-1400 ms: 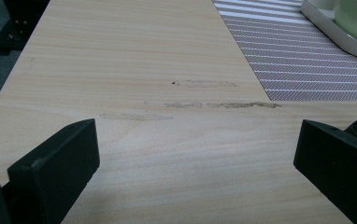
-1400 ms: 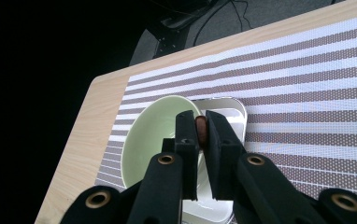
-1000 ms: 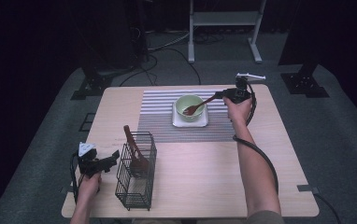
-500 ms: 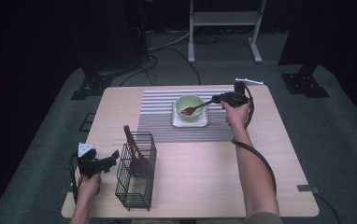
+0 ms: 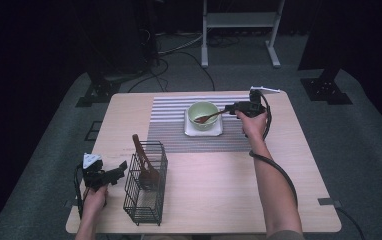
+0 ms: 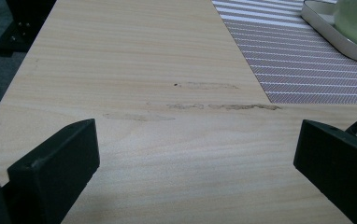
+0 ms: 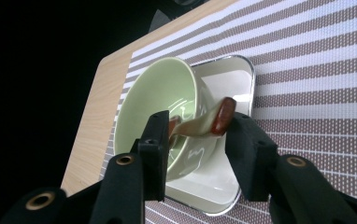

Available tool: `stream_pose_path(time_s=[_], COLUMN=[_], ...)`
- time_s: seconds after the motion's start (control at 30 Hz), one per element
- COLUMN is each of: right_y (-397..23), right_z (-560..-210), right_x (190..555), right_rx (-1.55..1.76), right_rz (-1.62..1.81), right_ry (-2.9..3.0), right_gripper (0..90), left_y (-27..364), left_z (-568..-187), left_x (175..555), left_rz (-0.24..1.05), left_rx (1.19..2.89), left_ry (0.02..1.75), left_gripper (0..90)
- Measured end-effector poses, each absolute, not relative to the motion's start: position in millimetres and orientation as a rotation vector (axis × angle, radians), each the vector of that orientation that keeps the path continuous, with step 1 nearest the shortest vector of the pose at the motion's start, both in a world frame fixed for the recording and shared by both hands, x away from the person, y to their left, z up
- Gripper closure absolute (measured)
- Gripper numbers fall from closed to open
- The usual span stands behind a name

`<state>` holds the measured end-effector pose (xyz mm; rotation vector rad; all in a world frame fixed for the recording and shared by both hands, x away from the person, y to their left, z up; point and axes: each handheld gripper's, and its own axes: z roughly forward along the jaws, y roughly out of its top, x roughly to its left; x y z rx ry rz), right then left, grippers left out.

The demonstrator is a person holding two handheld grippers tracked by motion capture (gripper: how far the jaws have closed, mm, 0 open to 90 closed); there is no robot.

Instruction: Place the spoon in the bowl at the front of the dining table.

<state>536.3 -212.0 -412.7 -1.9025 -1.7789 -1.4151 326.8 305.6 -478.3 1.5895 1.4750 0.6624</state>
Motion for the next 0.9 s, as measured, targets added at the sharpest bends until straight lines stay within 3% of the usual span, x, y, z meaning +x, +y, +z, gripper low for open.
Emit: stream_pose_path(time_s=[0.27, 0.9], right_y=[-209.5, -213.0], right_z=[-418.0, -419.8], right_x=[527.9, 506.0], right_rx=[-1.853, -1.721], right_rz=[-1.403, -1.371], right_ry=[-1.81, -1.896], right_gripper=[47.3, 37.8], left_y=[305.5, 304.2], left_z=[-478.6, -478.6], left_x=[328.2, 329.9], left_rz=[0.649, 0.65], left_rx=[1.601, 1.612], left_ry=[1.477, 1.476], left_gripper=[0.0, 0.0])
